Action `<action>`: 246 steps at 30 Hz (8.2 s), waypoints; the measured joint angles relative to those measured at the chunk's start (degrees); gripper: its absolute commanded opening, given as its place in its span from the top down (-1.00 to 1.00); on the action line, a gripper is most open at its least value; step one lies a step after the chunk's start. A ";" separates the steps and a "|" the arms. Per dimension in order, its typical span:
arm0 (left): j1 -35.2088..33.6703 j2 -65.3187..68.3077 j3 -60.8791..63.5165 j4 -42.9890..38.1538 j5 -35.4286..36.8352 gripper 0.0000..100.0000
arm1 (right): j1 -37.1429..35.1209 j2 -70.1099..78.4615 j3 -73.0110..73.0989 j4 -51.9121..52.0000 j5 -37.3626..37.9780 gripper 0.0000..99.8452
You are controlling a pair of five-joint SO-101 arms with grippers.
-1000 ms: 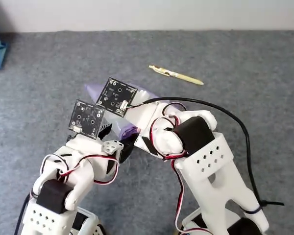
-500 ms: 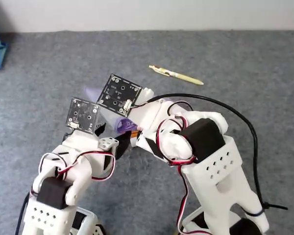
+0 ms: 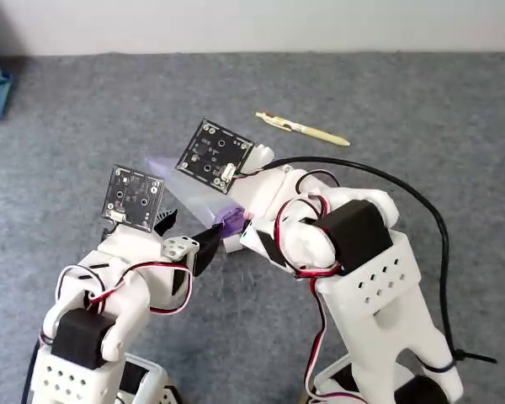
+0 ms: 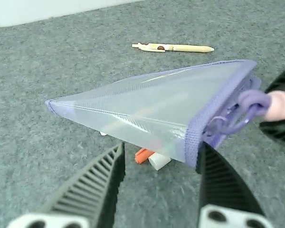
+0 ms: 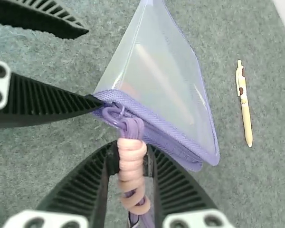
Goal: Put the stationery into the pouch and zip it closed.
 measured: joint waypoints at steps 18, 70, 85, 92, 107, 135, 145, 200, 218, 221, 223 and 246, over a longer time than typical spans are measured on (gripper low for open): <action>0.35 0.00 4.31 -3.78 0.18 0.54 | 0.00 0.00 0.00 0.26 0.00 0.98; -16.09 0.00 -7.38 16.26 0.00 0.87 | 11.43 0.00 -1.67 4.04 4.48 0.98; -16.79 0.00 3.96 1.76 0.53 0.76 | 11.96 0.00 -1.67 4.04 4.48 0.98; -16.62 0.00 7.03 -1.05 -4.40 0.97 | 11.87 0.00 -1.67 4.04 4.48 0.98; -19.96 0.09 -11.16 21.71 0.09 0.97 | 21.63 -1.41 -11.25 4.40 -8.35 0.57; -29.01 0.00 -12.40 25.23 9.41 0.91 | 18.55 41.85 -11.43 -10.29 2.29 0.32; -30.68 -0.09 -12.40 26.02 9.41 0.91 | 14.77 50.90 -11.43 -16.88 12.31 0.31; -30.59 5.01 -15.47 27.96 11.08 0.97 | 19.43 26.90 -9.14 4.22 10.29 0.98; -30.59 30.42 -30.24 29.10 18.29 0.97 | -3.25 -3.34 -5.98 -7.65 -38.33 0.98; -30.59 31.82 -31.30 29.10 18.73 0.97 | -7.91 -3.52 -5.19 -15.47 -42.37 0.98; -30.59 32.26 -31.65 29.10 18.90 0.97 | -10.02 -3.52 -3.08 -20.31 -42.99 0.98; -30.51 32.62 -31.65 29.10 18.90 0.97 | -18.37 -4.13 29.98 -60.84 -42.11 0.73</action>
